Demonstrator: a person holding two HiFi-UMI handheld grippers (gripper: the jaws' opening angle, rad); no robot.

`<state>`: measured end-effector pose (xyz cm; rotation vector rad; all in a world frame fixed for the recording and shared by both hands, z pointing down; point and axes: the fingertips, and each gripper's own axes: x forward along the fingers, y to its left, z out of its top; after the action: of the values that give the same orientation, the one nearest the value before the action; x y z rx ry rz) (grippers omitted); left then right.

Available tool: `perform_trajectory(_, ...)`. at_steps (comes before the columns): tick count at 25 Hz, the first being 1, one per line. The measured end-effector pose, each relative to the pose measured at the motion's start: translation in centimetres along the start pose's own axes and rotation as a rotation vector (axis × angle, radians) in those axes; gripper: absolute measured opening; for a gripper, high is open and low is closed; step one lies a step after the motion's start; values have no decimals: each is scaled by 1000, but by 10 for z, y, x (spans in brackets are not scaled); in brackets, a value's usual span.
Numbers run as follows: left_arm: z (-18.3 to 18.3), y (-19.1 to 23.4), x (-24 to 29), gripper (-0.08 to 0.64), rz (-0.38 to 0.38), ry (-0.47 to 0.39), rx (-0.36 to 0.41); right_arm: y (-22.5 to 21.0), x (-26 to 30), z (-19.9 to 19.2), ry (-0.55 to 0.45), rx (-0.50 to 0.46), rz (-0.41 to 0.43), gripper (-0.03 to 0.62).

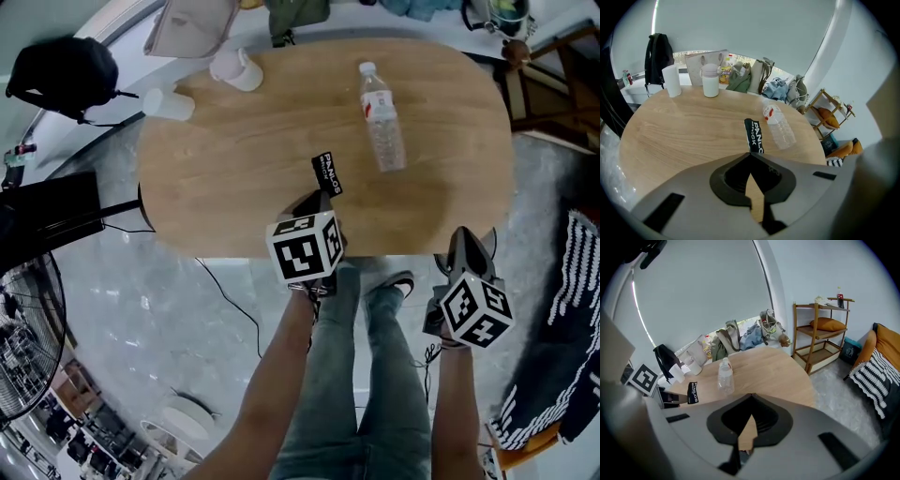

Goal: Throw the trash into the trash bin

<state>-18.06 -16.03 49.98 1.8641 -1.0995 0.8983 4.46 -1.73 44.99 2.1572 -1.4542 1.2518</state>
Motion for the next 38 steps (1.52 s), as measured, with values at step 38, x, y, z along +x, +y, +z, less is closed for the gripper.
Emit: perform_trajectory(38,-148,-307,24,18,-290,198,531,-284,-164,-131,-106,474,-375,6)
